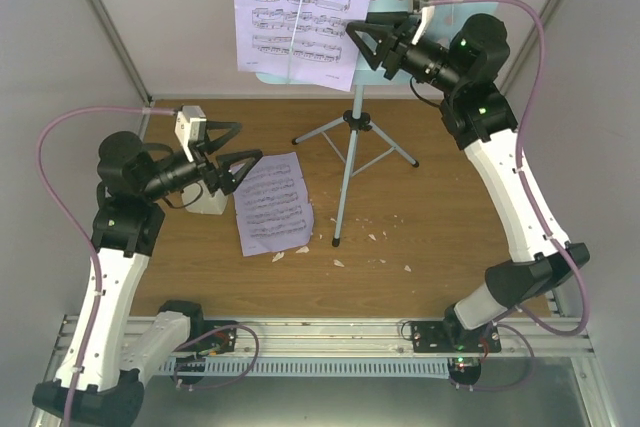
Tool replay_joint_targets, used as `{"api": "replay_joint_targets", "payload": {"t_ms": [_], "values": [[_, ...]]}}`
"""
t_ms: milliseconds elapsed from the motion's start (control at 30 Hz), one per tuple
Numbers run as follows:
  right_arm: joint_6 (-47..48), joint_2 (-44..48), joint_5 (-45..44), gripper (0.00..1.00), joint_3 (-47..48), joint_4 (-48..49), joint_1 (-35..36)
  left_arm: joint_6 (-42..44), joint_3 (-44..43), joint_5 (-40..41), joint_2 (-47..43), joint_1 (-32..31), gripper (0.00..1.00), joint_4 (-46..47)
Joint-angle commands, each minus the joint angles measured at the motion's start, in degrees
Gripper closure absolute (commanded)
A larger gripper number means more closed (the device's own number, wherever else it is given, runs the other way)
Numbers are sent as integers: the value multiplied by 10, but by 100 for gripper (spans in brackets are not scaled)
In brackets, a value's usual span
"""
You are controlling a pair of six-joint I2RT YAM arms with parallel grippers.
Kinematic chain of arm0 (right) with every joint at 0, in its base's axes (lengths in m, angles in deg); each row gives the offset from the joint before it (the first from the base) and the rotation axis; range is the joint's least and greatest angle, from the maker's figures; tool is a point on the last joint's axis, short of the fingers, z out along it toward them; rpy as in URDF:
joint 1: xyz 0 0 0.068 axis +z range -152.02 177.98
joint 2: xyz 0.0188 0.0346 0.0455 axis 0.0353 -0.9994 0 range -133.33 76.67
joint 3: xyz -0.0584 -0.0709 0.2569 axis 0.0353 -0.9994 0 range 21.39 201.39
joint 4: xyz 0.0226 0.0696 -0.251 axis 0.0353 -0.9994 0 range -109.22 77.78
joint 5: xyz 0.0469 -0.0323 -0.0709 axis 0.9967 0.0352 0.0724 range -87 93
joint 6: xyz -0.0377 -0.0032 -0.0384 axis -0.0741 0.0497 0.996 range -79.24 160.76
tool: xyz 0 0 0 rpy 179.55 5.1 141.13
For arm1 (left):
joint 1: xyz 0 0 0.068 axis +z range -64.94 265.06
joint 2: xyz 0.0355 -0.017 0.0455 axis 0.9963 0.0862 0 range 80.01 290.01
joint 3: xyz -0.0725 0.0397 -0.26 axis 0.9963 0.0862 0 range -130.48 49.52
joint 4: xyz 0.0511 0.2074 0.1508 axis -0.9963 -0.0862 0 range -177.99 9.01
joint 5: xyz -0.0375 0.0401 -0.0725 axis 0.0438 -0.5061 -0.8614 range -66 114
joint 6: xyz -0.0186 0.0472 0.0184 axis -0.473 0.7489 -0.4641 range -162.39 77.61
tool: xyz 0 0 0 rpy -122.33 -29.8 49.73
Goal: Pack up the instrument practice props
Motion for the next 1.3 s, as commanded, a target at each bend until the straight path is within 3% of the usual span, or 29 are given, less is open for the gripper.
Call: {"api": "replay_joint_targets", "payload": {"t_ms": [0, 100, 367, 467, 733, 867, 1267], "values": [[-3, -19, 2, 54, 36, 25, 7, -5, -37, 8, 16, -28, 7, 41], [-3, -28, -2, 59, 44, 37, 14, -8, -66, 42, 35, -60, 9, 48], [27, -43, -48, 67, 66, 30, 29, -20, -178, 188, 109, -116, 26, 56], [37, -47, -54, 77, 76, 27, 30, -40, -255, 232, 162, -119, 30, 26], [67, -54, -67, 99, 88, 7, 31, -70, -387, 184, 283, -122, 33, 21], [73, -53, -67, 100, 88, 5, 31, -68, -447, 172, 340, -131, 36, -6], [75, -62, -62, 99, 88, 3, 31, -107, -475, 120, 391, -132, 60, 53]]}}
